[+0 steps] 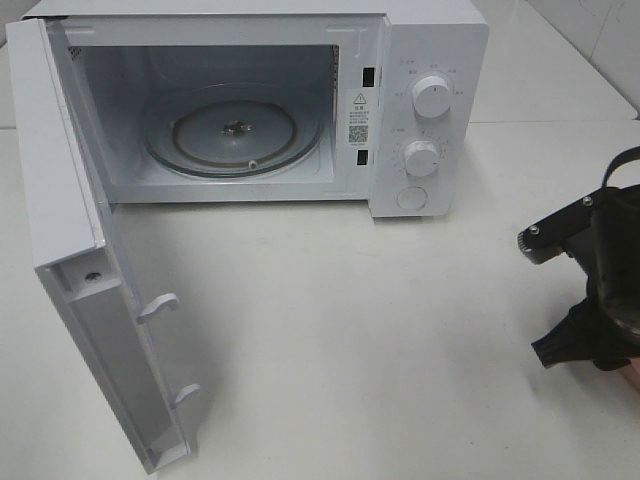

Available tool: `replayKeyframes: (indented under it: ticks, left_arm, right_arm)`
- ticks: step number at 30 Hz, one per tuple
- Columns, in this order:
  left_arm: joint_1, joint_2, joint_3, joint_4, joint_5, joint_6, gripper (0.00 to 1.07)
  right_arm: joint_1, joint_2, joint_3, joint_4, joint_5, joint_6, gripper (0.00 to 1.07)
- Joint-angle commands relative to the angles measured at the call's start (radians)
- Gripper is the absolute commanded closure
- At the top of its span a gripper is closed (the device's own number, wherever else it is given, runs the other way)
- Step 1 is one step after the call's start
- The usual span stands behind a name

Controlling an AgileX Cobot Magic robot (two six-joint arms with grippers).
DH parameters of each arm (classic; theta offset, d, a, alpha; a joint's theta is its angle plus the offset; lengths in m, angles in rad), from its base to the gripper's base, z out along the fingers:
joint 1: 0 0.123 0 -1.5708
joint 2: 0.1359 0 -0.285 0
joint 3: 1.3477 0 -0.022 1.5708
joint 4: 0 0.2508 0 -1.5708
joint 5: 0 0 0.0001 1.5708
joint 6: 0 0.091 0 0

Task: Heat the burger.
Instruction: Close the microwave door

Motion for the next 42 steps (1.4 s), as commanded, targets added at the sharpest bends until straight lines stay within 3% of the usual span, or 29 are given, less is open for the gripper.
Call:
replayKeyframes:
  ticks: [1,8,13,15,22,24,30,42]
  left_arm:
    - [0.003,-0.021,0.002,0.0,-0.008,-0.009,0.07]
    - [0.003,-0.021,0.002,0.0,-0.008,-0.009,0.07]
    - [0.003,-0.021,0.002,0.0,-0.008,-0.009,0.07]
    - [0.003,-0.021,0.002,0.0,-0.008,-0.009,0.07]
    - [0.003,-0.021,0.002,0.0,-0.008,-0.009,0.07]
    - [0.003,-0.021,0.002,0.0,-0.008,-0.009,0.07]
    - [0.003,-0.021,0.002,0.0,-0.008,-0.009,0.07]
    - [0.003,-0.021,0.002,0.0,-0.008,-0.009,0.07]
  right_arm:
    - [-0.001,-0.113,-0.004,0.1,-0.027,-0.103,0.55]
    - [-0.001,-0.256,-0.004,0.253,-0.099,-0.32,0.48]
    - [-0.001,-0.351,-0.004,0.377,-0.123,-0.487,0.33]
    - [-0.001,-0.398,-0.009,0.482,-0.122,-0.595,0.26]
    - [-0.001,-0.491,-0.079,0.708,-0.022,-0.786,0.27]
    - [-0.001,-0.563,-0.139,0.831,0.075,-0.908,0.28]
    - [-0.001,-0.686,-0.17,0.92,0.2,-0.99,0.29]
    - [-0.001,-0.937,-0.17,0.924,0.356,-1.01,0.31]
